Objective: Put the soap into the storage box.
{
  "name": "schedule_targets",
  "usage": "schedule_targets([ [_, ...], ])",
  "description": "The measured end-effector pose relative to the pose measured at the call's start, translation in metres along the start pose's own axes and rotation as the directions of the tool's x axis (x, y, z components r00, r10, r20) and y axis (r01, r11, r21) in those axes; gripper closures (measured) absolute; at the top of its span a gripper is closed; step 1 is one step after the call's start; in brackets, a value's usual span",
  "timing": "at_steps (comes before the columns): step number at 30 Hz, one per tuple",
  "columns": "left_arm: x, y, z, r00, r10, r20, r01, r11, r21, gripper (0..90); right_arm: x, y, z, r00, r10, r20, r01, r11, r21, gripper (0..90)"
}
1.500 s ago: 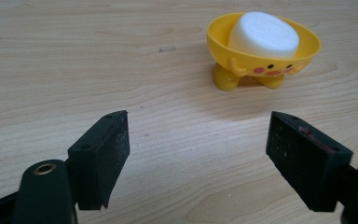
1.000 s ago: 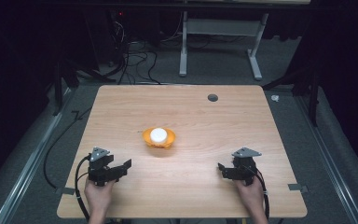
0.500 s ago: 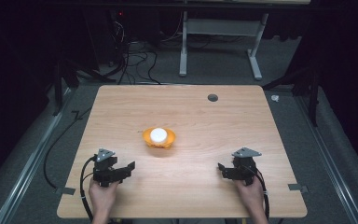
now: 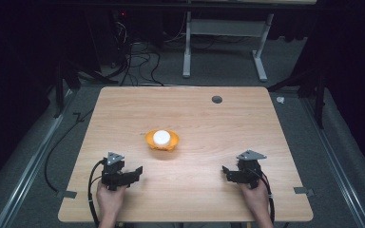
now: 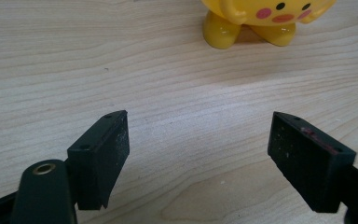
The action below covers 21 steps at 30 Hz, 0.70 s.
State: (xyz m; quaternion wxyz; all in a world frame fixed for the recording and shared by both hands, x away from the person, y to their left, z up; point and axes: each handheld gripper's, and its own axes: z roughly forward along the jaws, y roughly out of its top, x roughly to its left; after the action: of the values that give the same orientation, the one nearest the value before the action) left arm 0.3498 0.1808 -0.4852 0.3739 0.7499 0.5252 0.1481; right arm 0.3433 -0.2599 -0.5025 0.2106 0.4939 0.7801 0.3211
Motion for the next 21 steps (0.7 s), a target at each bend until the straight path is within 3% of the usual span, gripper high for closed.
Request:
schedule_targets([
  [13, -0.006, -0.005, 0.012, 0.9998, 0.018, -0.004, -0.018, 0.9997, 0.018, 21.2, 0.000, 0.000, 0.000, 1.0000, 0.000, 0.000, 0.000, 1.000, 0.000, 20.8],
  [21, -0.010, -0.007, 0.018, 0.9981, 0.051, -0.036, -0.050, 0.9986, 0.018, 21.0, 0.000, 0.000, 0.000, 1.0000, 0.001, 0.000, -0.001, 1.000, 0.000, 20.9],
])
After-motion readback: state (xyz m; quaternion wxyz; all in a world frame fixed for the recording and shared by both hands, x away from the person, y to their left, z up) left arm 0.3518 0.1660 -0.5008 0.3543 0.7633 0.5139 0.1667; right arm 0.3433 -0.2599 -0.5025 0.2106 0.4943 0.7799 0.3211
